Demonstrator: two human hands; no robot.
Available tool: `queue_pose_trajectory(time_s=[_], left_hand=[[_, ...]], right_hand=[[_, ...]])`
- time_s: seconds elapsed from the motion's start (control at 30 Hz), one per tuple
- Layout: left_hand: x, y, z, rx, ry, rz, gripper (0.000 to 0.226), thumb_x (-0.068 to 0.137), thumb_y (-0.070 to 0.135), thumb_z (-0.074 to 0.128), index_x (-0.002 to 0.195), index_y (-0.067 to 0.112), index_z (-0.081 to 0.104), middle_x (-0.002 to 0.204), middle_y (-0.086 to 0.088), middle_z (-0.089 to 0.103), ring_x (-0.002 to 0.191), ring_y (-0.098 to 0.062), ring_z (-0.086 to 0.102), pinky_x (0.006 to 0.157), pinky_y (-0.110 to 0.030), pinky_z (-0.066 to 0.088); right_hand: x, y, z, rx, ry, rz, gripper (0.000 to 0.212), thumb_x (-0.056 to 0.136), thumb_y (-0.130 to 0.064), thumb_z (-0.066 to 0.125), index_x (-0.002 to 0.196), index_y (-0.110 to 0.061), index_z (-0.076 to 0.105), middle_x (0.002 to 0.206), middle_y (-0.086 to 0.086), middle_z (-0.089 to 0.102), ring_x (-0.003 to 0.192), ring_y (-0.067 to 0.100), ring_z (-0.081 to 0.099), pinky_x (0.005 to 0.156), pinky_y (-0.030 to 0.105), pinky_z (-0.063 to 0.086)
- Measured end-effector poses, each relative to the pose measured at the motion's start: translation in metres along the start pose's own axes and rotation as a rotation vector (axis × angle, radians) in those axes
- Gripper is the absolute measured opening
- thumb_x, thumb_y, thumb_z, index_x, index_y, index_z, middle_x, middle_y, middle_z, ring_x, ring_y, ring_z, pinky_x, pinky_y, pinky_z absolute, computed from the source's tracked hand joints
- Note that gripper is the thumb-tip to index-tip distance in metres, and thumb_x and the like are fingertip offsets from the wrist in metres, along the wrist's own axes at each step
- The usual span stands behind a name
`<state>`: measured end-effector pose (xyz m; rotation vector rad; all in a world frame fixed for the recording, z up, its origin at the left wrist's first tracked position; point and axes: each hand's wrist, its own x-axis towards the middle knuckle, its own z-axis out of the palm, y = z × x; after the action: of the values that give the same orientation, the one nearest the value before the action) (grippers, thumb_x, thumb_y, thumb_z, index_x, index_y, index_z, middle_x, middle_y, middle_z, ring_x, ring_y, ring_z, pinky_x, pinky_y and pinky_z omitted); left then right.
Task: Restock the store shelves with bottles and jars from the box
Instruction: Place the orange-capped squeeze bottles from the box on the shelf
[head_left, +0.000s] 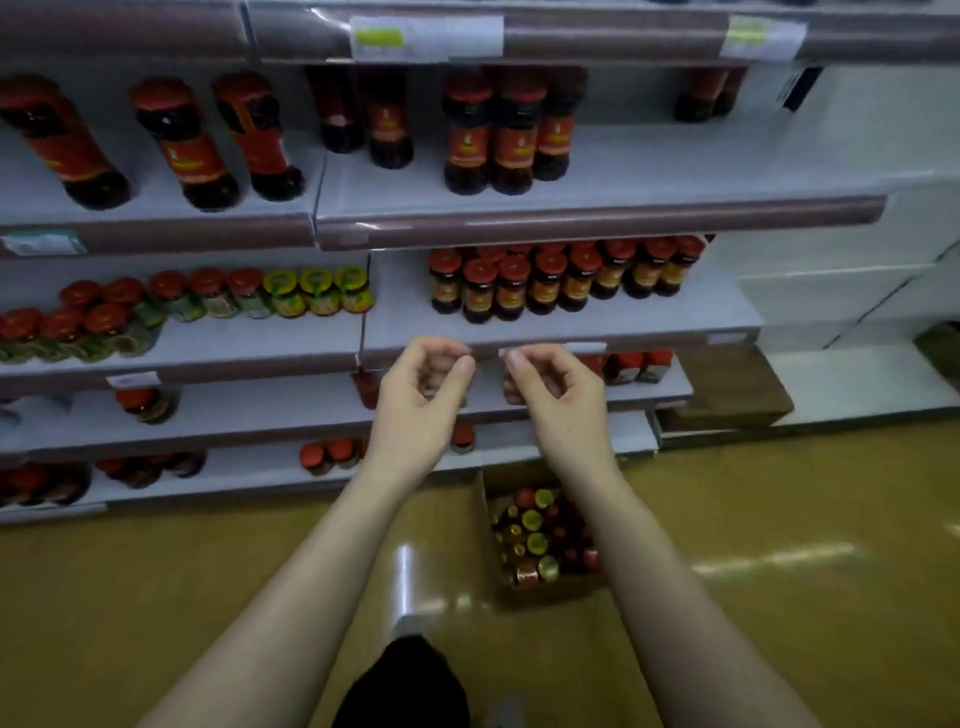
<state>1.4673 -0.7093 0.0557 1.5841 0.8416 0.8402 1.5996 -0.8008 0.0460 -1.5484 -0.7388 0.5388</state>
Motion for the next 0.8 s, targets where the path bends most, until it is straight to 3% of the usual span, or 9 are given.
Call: queue_pose_trajectory(time_s=[0.13, 0.23, 0.43, 0.63, 0.8], left_hand=[[0.013, -0.031, 0.03, 0.047, -0.042, -0.06, 0.009, 0.1, 0.019, 0.066, 0.109, 0.017, 0.067, 0.099, 0.0, 0.072, 0.094, -0.019, 0.07, 0.087, -0.05, 0.06], [0.031, -0.053, 0.056, 0.028, -0.084, -0.126, 0.012, 0.1, 0.017, 0.066, 0.111, 0.014, 0.066, 0.101, -0.004, 0.072, 0.093, -0.019, 0.069, 0.087, -0.043, 0.058], [0.068, -0.092, 0.101, 0.006, -0.183, -0.194, 0.013, 0.1, 0.019, 0.067, 0.113, 0.019, 0.067, 0.106, -0.001, 0.071, 0.101, -0.022, 0.068, 0.092, -0.054, 0.057], [0.089, -0.109, 0.123, 0.046, -0.232, -0.212, 0.016, 0.1, 0.022, 0.066, 0.116, 0.022, 0.067, 0.108, 0.005, 0.071, 0.101, -0.01, 0.067, 0.087, -0.032, 0.057], [0.091, -0.128, 0.151, 0.13, -0.228, -0.195, 0.015, 0.1, 0.022, 0.066, 0.115, 0.02, 0.066, 0.105, 0.008, 0.069, 0.1, -0.005, 0.065, 0.08, -0.018, 0.053]], right_hand=[[0.008, 0.039, -0.017, 0.009, 0.002, 0.109, 0.013, 0.102, -0.028, 0.066, 0.105, -0.017, 0.073, 0.094, 0.005, 0.075, 0.092, 0.026, 0.073, 0.088, 0.053, 0.061], [0.023, 0.062, -0.03, -0.033, 0.0, 0.161, 0.011, 0.102, -0.03, 0.067, 0.106, -0.021, 0.073, 0.098, 0.002, 0.075, 0.094, 0.02, 0.073, 0.09, 0.049, 0.062], [0.068, 0.083, -0.053, -0.202, -0.031, 0.197, 0.013, 0.102, -0.028, 0.067, 0.109, -0.018, 0.073, 0.1, -0.006, 0.077, 0.094, 0.006, 0.072, 0.082, 0.016, 0.054], [0.095, 0.103, -0.071, -0.314, -0.126, 0.222, 0.022, 0.101, -0.032, 0.067, 0.119, -0.019, 0.071, 0.108, -0.012, 0.073, 0.098, -0.004, 0.067, 0.078, 0.008, 0.049], [0.115, 0.13, -0.097, -0.309, -0.232, 0.23, 0.027, 0.101, -0.037, 0.066, 0.121, -0.02, 0.07, 0.109, -0.011, 0.072, 0.098, 0.001, 0.068, 0.077, 0.009, 0.05]])
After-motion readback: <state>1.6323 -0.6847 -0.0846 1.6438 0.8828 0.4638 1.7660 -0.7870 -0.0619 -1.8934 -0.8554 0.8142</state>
